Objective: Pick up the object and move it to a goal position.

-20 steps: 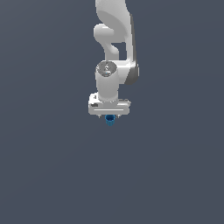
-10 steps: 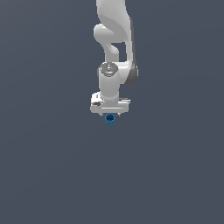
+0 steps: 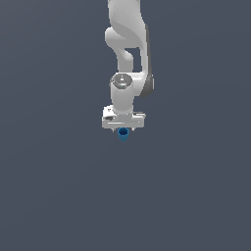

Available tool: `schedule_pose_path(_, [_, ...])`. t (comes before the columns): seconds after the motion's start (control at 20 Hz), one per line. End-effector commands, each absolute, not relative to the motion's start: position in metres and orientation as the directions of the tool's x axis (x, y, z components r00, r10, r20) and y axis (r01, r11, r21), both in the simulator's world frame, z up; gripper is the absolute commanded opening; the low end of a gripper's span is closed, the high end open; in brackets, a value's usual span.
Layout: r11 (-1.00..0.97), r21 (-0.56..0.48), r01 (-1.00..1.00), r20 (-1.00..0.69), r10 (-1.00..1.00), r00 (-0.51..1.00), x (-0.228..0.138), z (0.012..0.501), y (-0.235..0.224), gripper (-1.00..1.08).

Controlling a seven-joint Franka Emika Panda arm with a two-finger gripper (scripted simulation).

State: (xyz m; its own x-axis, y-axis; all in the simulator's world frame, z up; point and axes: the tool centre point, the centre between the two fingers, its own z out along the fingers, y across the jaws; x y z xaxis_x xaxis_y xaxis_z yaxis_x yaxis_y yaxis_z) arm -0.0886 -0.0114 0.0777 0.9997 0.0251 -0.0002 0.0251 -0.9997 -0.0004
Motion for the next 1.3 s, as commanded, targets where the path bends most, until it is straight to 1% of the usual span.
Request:
schedule_pose_path(0.0, [-1.0, 0.0, 0.026, 0.0, 0.026, 1.0, -0.09, 0.067, -0.011, 1.0])
schedule_pose_path(0.25, [-1.0, 0.0, 0.026, 0.0, 0.026, 1.0, -0.09, 0.046, -0.011, 1.0])
schedule_pose_path(0.5, [-1.0, 0.0, 0.026, 0.0, 0.026, 1.0, -0.09, 0.04, -0.011, 1.0])
schedule_pose_path(0.55, [-1.0, 0.0, 0.026, 0.0, 0.026, 1.0, -0.09, 0.04, -0.011, -1.0])
schedule_pose_path(1.25, [-1.0, 0.0, 0.026, 0.001, 0.026, 1.0, -0.09, 0.045, -0.013, -1.0])
